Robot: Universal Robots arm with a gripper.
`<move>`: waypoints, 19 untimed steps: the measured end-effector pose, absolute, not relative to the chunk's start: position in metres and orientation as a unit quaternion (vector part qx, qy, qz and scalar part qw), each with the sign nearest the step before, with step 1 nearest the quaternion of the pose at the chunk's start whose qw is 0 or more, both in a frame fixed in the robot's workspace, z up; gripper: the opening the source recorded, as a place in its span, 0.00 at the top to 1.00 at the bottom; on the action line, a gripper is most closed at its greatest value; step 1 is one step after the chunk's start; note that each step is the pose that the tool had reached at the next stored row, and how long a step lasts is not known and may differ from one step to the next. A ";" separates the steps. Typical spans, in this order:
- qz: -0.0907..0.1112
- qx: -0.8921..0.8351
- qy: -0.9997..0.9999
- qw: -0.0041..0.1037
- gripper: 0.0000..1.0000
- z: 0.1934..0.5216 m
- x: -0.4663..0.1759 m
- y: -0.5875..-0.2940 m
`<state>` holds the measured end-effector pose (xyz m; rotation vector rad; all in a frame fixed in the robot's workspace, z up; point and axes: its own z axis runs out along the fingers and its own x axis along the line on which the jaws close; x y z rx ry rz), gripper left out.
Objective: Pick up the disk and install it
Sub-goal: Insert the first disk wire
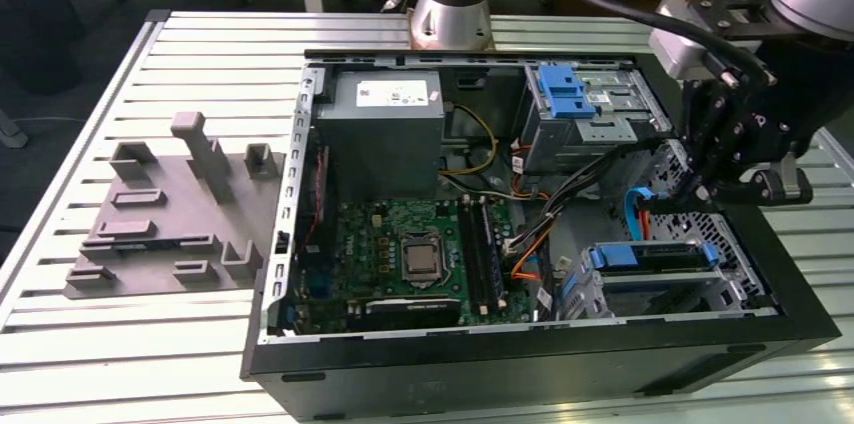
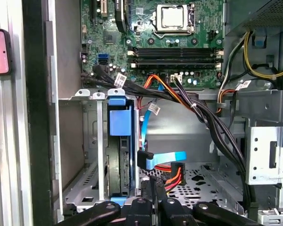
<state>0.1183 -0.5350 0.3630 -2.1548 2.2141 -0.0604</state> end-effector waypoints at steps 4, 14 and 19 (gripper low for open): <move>-0.020 -0.697 0.716 0.026 0.82 0.360 0.118 -0.532; -0.020 -0.697 0.716 0.027 0.75 0.356 0.118 -0.528; -0.027 -0.697 0.716 0.023 0.75 0.355 0.118 -0.528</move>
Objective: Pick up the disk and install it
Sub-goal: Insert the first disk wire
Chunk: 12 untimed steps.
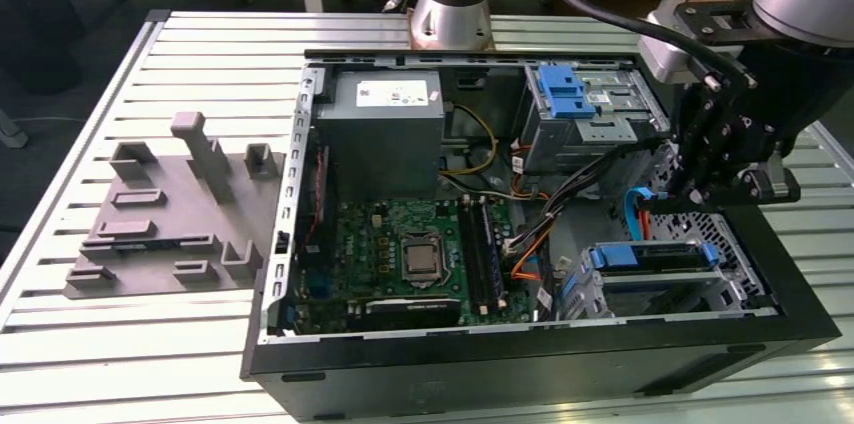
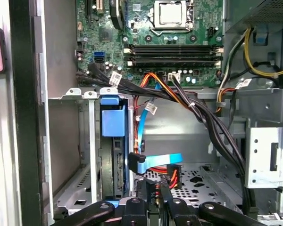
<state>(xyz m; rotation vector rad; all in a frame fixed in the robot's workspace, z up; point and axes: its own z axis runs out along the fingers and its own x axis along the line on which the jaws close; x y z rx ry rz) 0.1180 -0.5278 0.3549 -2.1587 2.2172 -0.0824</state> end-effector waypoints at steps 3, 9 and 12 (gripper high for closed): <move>-0.031 -0.697 0.716 0.020 0.75 0.354 0.118 -0.528; -0.031 -0.697 0.716 0.020 0.75 0.353 0.118 -0.528; -0.031 -0.697 0.716 0.020 0.77 0.353 0.118 -0.528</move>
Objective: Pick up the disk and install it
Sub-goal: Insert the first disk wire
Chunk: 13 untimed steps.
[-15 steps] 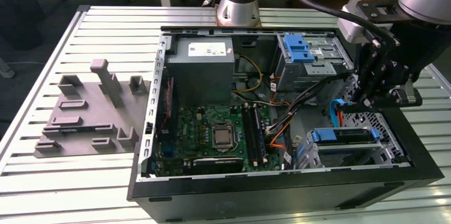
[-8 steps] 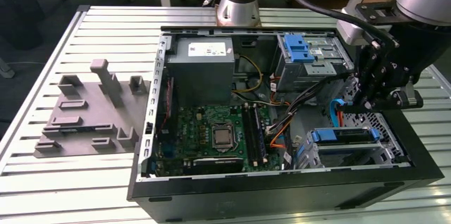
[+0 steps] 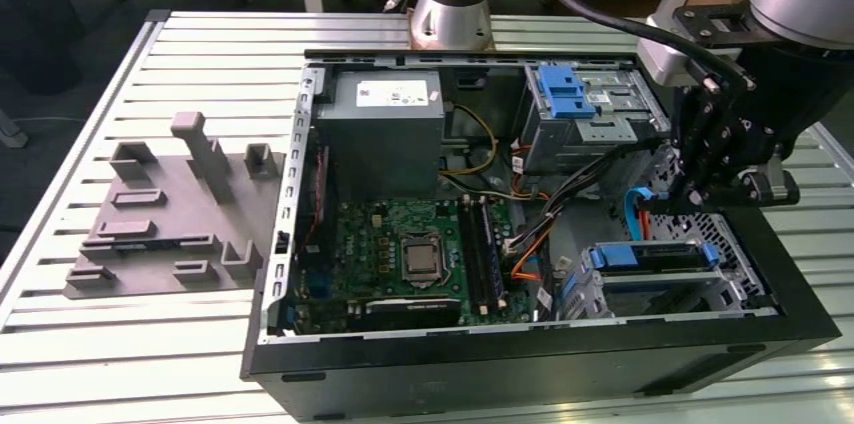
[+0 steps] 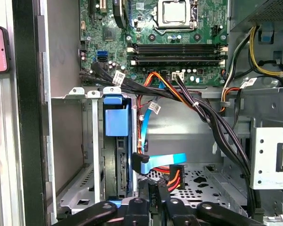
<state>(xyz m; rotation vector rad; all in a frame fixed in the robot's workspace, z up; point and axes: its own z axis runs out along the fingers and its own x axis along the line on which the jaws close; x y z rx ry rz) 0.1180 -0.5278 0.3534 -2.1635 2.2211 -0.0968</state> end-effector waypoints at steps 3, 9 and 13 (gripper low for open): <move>-0.031 -0.697 0.716 0.020 0.83 0.353 0.118 -0.528; -0.029 -0.697 0.716 0.015 0.83 0.353 0.119 -0.528; -0.030 -0.697 0.717 0.013 0.83 0.353 0.119 -0.528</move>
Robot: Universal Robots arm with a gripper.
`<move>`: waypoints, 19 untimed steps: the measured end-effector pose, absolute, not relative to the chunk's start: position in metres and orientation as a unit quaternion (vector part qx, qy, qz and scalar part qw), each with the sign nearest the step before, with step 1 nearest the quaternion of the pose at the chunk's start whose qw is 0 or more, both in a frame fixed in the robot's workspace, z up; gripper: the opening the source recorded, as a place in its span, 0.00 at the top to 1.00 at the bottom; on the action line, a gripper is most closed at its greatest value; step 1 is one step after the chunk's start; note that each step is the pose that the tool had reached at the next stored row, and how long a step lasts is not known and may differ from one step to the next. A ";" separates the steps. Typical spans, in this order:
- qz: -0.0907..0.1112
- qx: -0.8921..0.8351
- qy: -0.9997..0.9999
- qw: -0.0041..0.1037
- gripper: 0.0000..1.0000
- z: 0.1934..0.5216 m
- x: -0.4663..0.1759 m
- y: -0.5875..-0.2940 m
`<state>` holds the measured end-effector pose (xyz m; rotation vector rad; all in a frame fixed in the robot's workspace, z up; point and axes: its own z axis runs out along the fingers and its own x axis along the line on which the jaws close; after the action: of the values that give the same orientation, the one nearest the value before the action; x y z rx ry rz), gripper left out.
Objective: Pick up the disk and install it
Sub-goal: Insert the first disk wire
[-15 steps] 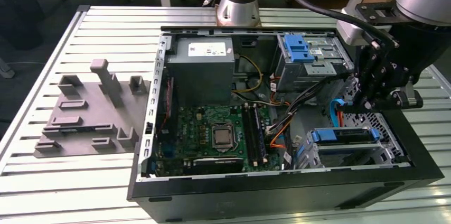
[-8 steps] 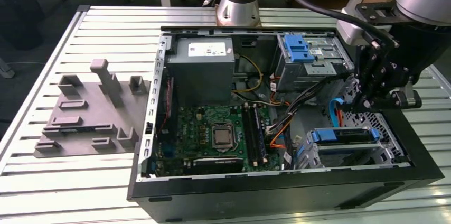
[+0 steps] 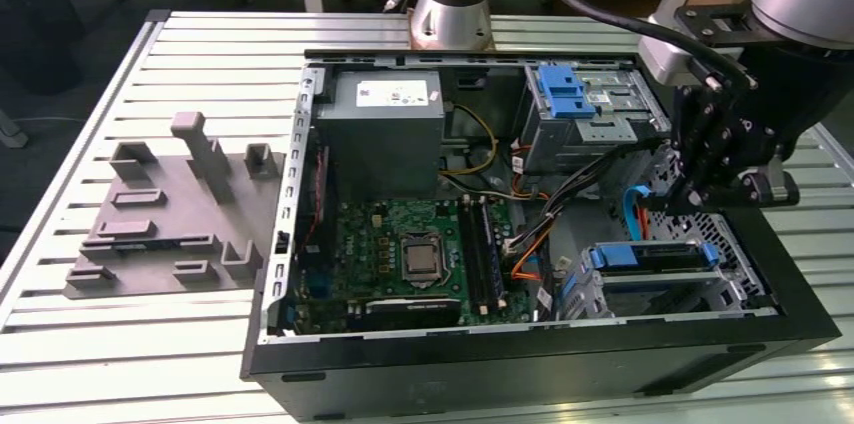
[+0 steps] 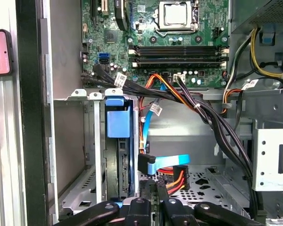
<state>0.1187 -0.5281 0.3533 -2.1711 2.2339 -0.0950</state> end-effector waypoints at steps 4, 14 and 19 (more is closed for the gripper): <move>-0.034 -0.696 0.717 0.009 0.83 0.353 0.119 -0.528; -0.034 -0.696 0.717 0.009 0.83 0.353 0.119 -0.528; -0.037 -0.697 0.717 0.006 0.83 0.353 0.119 -0.528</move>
<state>0.1187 -0.5281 0.3534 -2.1792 2.2420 -0.1150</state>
